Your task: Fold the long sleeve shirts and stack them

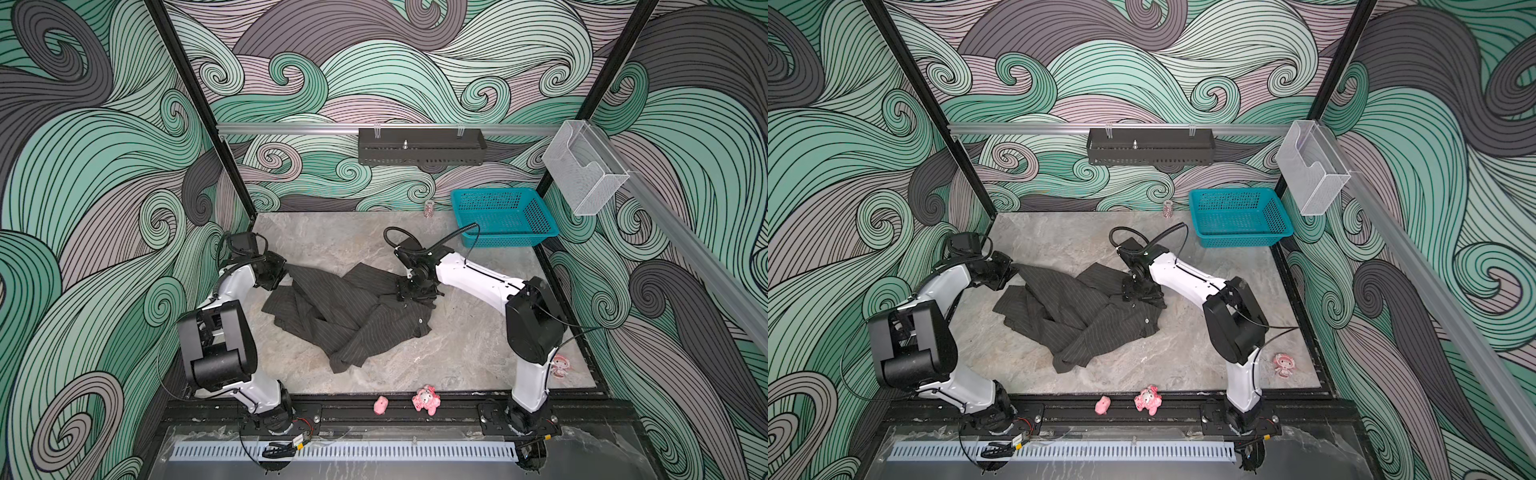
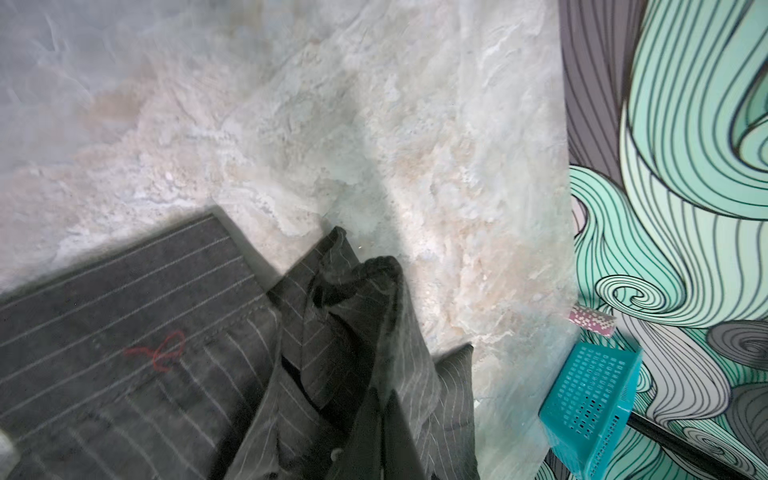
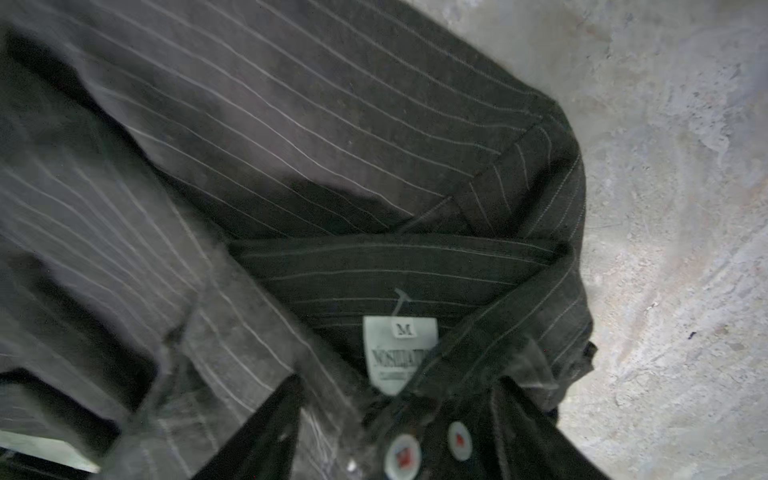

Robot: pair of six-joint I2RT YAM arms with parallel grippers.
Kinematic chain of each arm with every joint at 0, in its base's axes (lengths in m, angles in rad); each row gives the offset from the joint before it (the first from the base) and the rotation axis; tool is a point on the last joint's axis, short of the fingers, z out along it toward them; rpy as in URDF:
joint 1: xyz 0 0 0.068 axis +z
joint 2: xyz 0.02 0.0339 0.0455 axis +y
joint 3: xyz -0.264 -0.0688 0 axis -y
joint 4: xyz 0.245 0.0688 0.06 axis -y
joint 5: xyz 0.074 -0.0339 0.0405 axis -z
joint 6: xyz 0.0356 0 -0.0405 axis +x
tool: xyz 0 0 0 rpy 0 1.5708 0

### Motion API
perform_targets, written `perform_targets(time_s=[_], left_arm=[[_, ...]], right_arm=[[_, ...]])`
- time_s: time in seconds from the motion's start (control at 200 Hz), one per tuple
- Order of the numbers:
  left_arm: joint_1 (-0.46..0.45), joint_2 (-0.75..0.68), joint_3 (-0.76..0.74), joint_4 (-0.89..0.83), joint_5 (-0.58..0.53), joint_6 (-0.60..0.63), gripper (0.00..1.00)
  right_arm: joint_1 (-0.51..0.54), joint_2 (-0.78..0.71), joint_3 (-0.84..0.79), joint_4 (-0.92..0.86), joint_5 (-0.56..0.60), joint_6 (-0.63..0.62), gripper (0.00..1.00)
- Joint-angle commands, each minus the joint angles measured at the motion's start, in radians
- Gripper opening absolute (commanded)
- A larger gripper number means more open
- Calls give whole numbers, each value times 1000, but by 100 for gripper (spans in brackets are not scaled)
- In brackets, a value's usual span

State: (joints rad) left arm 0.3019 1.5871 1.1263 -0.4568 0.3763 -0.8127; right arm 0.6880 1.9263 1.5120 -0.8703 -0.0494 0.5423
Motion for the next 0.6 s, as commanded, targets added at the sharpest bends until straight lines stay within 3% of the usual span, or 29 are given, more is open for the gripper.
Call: perform_targets(time_s=[0.0, 0.075, 0.23, 0.35, 0.44, 0.56, 0.595], left_arm=[[28, -13, 75, -52, 21, 30, 0], [45, 2, 135, -52, 55, 25, 0], [95, 14, 297, -75, 95, 14, 0], [153, 1, 385, -110, 113, 17, 0], [198, -29, 369, -115, 126, 43, 0], [223, -64, 281, -109, 125, 70, 0], [222, -65, 249, -107, 138, 72, 0]], right_arm=[[-43, -2, 35, -47, -21, -33, 32], [-67, -10, 71, -46, -43, -60, 0], [-131, -80, 159, 19, -104, -179, 0], [-206, -230, 12, 272, -183, -238, 0], [-261, -319, -154, 435, -190, -272, 0], [-328, -337, -262, 499, -157, -285, 0], [-341, -325, -275, 496, -142, -286, 6]])
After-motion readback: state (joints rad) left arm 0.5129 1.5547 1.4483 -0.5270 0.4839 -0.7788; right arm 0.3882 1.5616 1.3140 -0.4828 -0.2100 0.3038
